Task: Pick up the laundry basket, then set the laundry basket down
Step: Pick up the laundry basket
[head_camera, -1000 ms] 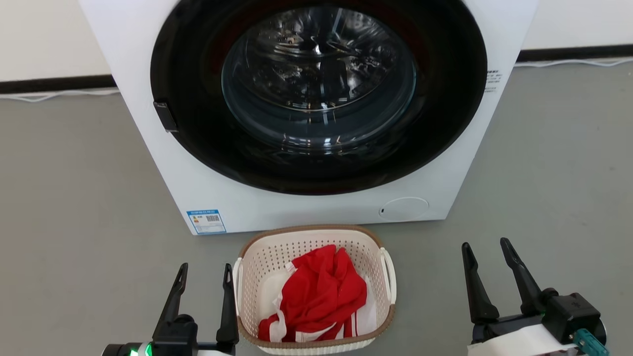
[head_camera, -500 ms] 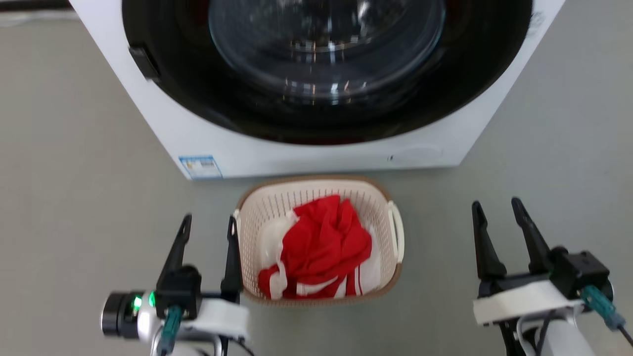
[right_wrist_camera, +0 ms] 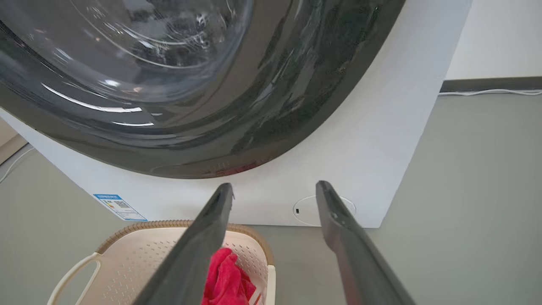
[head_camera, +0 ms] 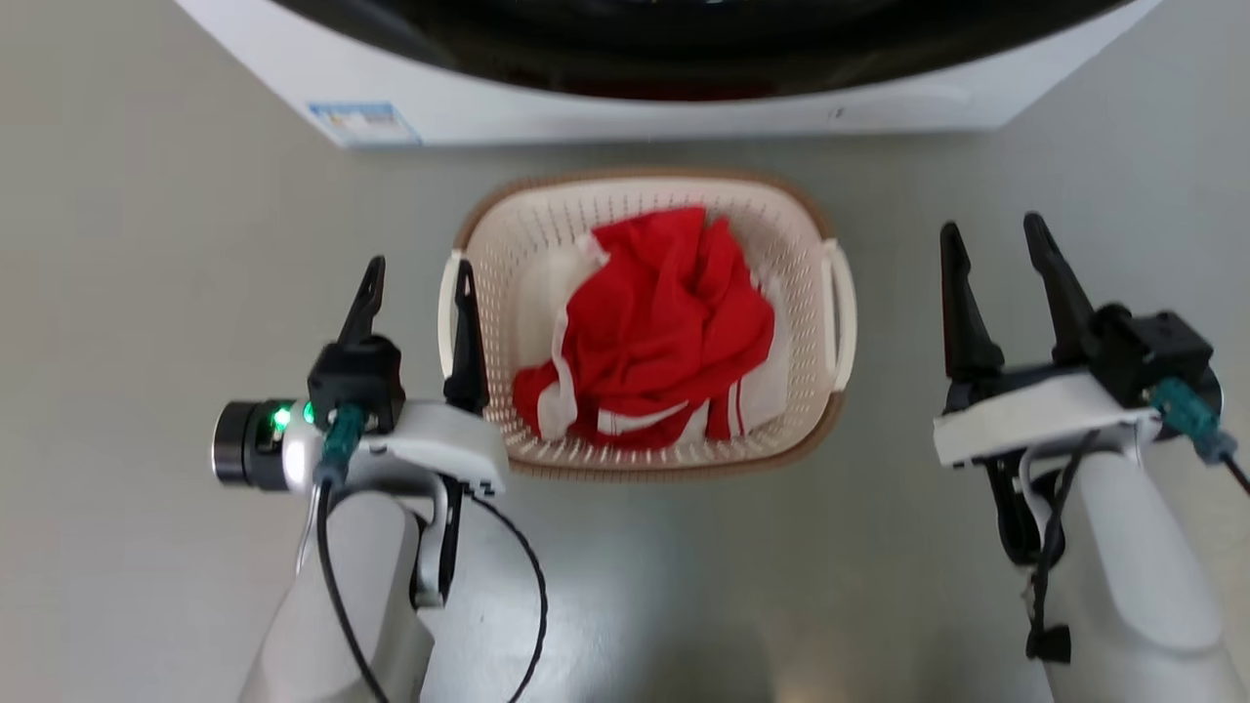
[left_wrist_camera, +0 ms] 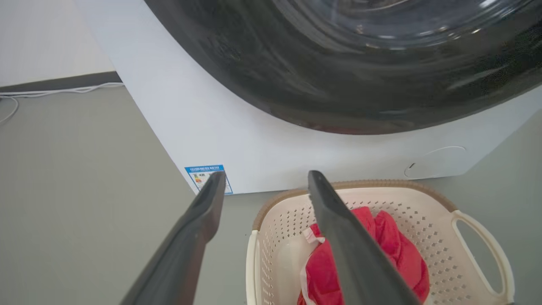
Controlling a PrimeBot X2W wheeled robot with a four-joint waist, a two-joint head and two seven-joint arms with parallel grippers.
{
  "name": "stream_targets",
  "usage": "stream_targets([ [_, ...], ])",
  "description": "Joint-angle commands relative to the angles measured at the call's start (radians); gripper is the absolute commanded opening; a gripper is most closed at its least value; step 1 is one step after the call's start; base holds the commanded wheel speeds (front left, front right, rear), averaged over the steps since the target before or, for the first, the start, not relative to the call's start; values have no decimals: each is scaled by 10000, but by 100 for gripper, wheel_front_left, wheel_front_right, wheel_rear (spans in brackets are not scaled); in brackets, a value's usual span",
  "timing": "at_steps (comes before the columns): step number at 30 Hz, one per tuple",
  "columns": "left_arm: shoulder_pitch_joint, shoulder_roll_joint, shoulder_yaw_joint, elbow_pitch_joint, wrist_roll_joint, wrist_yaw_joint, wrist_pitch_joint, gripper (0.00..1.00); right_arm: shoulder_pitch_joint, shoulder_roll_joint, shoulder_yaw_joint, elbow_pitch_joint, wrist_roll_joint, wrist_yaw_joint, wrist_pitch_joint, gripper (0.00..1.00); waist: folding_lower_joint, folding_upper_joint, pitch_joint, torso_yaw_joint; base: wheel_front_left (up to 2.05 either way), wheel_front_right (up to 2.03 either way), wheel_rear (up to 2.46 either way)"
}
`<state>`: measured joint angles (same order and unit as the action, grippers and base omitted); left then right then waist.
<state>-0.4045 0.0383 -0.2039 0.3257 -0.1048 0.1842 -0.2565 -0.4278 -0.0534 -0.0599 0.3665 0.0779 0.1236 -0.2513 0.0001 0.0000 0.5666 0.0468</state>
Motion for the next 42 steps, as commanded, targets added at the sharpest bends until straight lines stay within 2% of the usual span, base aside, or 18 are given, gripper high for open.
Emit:
stream_targets([
  [1,-376,124,214,136,-199,-64,-53,100,-268,32,222,57,-97,71,-105,100,0,0,1018,222,0,0,0],
  [14,-2075,121,-158,2658,-978,-201,-53,100,-1828,32,203,2444,114,71,-105,100,0,0,2555,392,0,0,0],
  [24,-3296,121,-321,4448,-1449,-400,-53,100,-2898,32,316,3513,-8,71,-105,100,-1,0,3377,480,0,0,0],
  [32,-3833,120,-400,5326,-1869,-519,-53,100,-3339,32,476,4160,-207,71,-105,100,-1,0,3648,606,0,0,0],
  [42,-4345,120,-792,6150,-2250,-964,-53,100,-3631,32,559,5062,-253,71,-105,100,-1,0,3778,657,0,0,0],
])
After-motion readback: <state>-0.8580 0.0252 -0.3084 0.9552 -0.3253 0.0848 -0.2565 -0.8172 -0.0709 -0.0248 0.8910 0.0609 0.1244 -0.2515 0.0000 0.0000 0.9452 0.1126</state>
